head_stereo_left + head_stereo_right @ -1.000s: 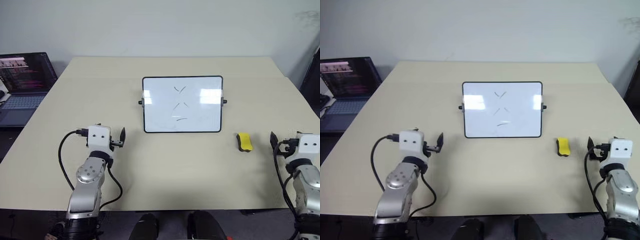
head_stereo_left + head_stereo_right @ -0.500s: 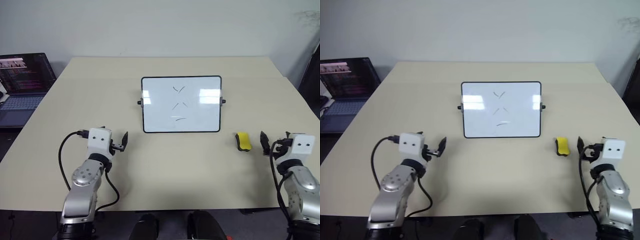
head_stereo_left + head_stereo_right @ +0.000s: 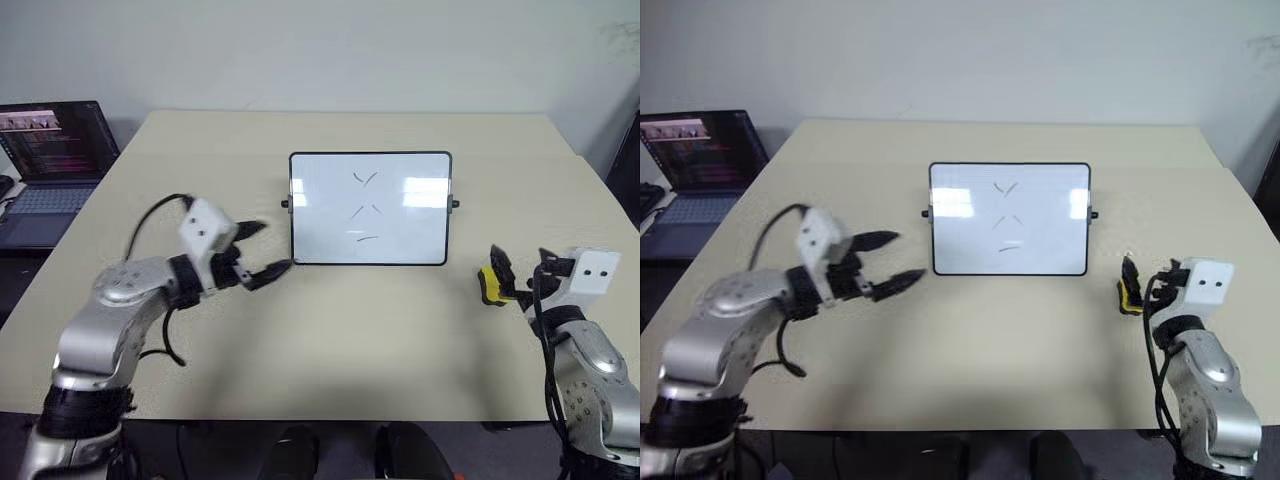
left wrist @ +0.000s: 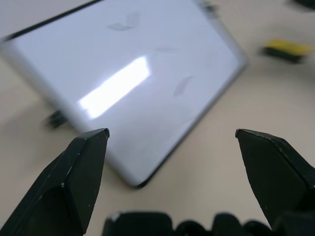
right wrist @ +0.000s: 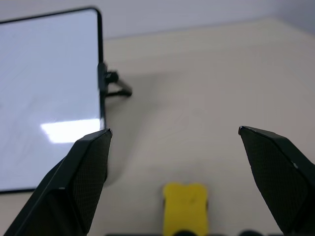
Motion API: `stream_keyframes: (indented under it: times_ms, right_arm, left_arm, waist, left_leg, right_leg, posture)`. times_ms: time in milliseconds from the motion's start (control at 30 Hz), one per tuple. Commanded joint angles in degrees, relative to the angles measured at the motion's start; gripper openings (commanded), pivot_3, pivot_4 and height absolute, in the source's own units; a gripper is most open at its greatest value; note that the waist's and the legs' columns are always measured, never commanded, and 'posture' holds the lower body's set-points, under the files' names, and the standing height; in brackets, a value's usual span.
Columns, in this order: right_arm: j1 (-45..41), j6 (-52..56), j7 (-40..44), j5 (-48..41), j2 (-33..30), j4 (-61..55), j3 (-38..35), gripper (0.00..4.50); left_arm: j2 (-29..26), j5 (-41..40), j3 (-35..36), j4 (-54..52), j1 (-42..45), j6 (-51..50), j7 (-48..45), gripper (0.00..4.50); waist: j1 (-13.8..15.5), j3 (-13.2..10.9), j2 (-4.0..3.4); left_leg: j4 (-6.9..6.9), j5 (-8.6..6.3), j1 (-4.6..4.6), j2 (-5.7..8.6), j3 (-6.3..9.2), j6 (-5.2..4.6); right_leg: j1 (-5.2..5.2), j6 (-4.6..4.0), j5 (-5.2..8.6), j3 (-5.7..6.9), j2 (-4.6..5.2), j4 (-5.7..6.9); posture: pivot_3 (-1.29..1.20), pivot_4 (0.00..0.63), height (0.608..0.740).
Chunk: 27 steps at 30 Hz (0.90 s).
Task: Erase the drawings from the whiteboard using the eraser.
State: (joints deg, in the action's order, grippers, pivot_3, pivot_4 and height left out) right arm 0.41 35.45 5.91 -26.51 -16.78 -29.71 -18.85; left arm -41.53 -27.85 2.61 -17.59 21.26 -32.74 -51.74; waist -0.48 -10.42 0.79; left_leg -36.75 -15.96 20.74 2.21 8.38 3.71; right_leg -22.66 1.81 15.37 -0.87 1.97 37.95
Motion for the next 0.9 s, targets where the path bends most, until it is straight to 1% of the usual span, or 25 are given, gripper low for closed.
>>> stream_keyframes:
  times_ms: [33,67,133,233,333,400,533,700,900]
  right_arm:
    - [-0.1,6.4,-3.1,-0.2,-0.9,-2.6,-0.4,4.48]
    - [-0.8,8.8,-4.5,-0.1,-0.6,-2.4,-0.2,4.48]
    - [-2.8,10.1,-5.7,0.2,0.0,-2.2,0.5,4.48]
    - [-6.1,11.7,-7.9,1.6,0.5,0.2,0.4,4.48]
    - [-7.5,11.9,-7.6,2.8,-0.1,2.2,1.3,4.48]
    - [-8.9,12.7,-7.2,3.0,-0.2,3.9,1.8,4.48]
    - [-11.2,14.8,-6.3,3.1,-0.9,6.5,2.3,4.48]
    - [-13.5,16.0,-5.3,3.8,-2.0,9.1,2.8,4.48]
    - [-13.9,16.1,-4.1,5.1,-2.9,10.9,3.4,4.48]
  left_arm:
    - [-1.4,-1.3,-4.3,-1.0,3.8,0.1,-6.8,4.50]
    - [-1.6,-0.9,-6.0,-0.9,5.0,0.8,-9.1,4.50]
    - [-1.7,0.1,-8.2,0.1,6.8,2.8,-12.3,4.50]
    - [0.4,0.2,-8.3,3.5,8.9,3.8,-12.2,4.50]
    - [0.7,1.9,-9.2,5.7,8.9,6.2,-13.1,4.50]
    - [1.0,2.5,-9.7,6.4,9.0,7.3,-13.6,4.50]
    - [0.4,4.0,-10.3,7.3,8.3,9.2,-15.1,4.50]
    - [0.5,5.0,-10.9,6.2,7.2,9.8,-15.6,4.50]
    - [1.0,5.0,-11.0,5.4,6.7,9.5,-14.9,4.50]
  waist:
    - [-0.5,0.0,-0.01]
    - [-0.8,0.0,-0.01]
    - [-1.4,0.0,-0.01]
    - [-1.9,0.0,-0.02]
    - [-1.8,0.0,-0.02]
    - [-1.7,0.0,-0.02]
    - [-1.7,0.0,-0.02]
    - [-1.6,0.0,-0.02]
    - [-1.4,0.0,-0.02]
  left_leg:
    - [0.03,-0.01,0.00,0.00,-0.05,-0.01]
    - [0.05,-0.01,0.02,0.01,-0.13,-0.02]
    - [0.09,-0.01,0.07,0.02,-0.33,-0.02]
    - [0.09,-0.01,0.11,0.00,-0.60,-0.02]
    - [0.09,-0.01,0.11,-0.03,-0.56,-0.03]
    - [0.11,-0.02,0.13,-0.01,-0.56,-0.05]
    - [0.09,-0.05,0.14,-0.03,-0.62,-0.11]
    - [0.10,-0.08,0.14,-0.03,-0.60,-0.15]
    - [0.09,-0.09,0.15,-0.03,-0.60,-0.17]
  right_leg:
    - [-0.03,-0.01,0.00,-0.02,0.00,0.02]
    - [-0.10,-0.01,0.00,-0.02,0.00,0.04]
    - [-0.30,-0.02,-0.01,-0.09,0.00,0.12]
    - [-0.51,-0.03,-0.02,-0.26,0.00,0.21]
    - [-0.52,-0.04,-0.03,-0.22,-0.01,0.21]
    - [-0.52,-0.05,-0.03,-0.22,-0.19,0.19]
    - [-0.53,-0.02,-0.04,-0.29,-0.10,0.18]
    - [-0.53,-0.02,-0.04,-0.26,-0.10,0.19]
    - [-0.53,-0.02,-0.05,-0.25,-0.08,0.20]
  posture:
    - [0.00,0.150,0.740]
    - [0.00,0.150,0.740]
    - [0.00,0.150,0.740]
    - [0.00,0.150,0.740]
    - [0.00,0.150,0.740]
    - [0.00,0.150,0.740]
    - [0.00,0.150,0.740]
    - [0.00,0.150,0.740]
    - [0.00,0.150,0.740]
